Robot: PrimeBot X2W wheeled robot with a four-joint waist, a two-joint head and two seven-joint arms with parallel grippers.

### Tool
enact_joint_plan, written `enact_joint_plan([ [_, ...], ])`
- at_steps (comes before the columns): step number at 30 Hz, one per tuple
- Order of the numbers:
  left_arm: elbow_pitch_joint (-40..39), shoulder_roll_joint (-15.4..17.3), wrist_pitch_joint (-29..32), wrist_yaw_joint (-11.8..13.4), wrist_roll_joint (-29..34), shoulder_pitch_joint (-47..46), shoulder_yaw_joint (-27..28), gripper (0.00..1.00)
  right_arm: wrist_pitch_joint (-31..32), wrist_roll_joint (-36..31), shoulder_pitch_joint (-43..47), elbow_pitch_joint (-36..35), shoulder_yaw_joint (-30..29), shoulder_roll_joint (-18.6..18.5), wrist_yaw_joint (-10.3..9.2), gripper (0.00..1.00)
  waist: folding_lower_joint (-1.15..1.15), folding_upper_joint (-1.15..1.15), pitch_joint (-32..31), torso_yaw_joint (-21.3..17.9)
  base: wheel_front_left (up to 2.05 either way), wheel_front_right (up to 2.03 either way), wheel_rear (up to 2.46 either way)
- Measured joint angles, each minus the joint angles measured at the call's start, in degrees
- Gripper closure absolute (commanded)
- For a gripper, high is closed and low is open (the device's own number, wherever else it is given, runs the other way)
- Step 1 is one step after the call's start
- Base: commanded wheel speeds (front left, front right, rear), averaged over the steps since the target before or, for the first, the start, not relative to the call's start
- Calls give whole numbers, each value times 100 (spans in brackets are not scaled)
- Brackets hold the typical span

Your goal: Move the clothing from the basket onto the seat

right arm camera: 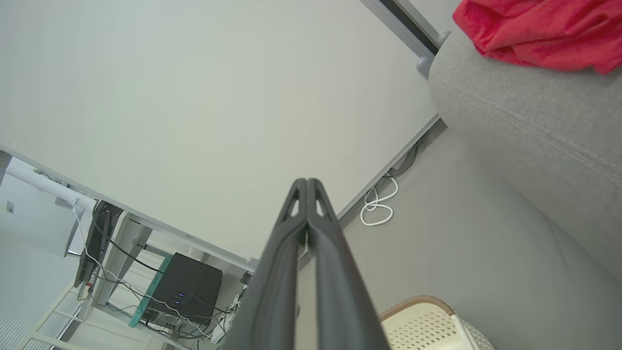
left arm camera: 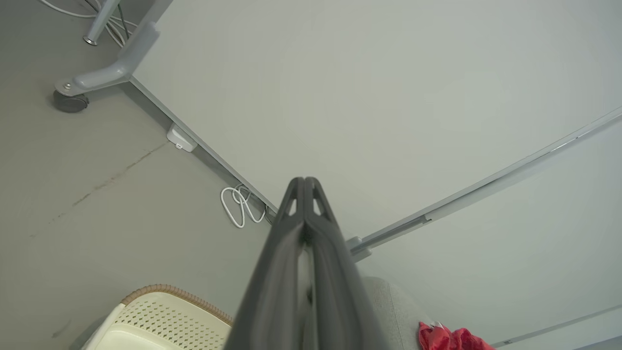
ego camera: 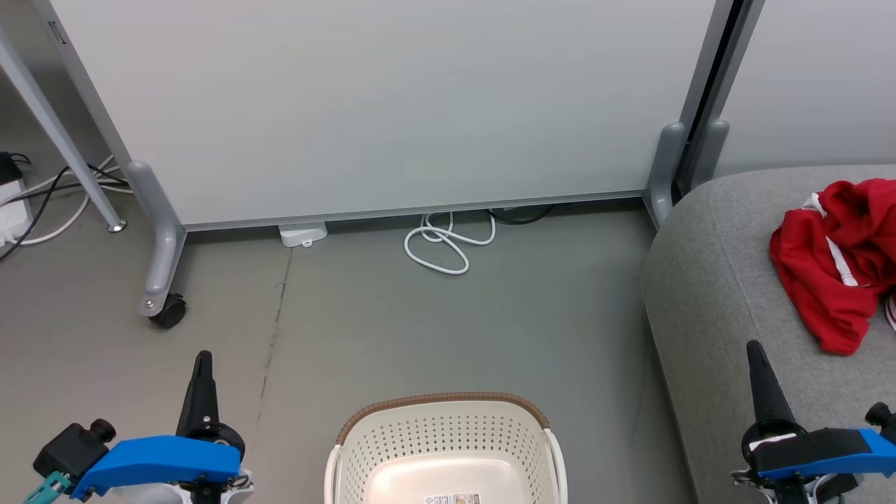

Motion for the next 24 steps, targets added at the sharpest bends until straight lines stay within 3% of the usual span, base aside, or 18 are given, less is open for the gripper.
enact_joint_plan([
  [24, -5, -58, 361, -55, -1443, -134, 198, 100, 360, 1493, -129, 18, -10, -1, 0, 100, 0, 0, 24, -86, 0, 0, 0],
])
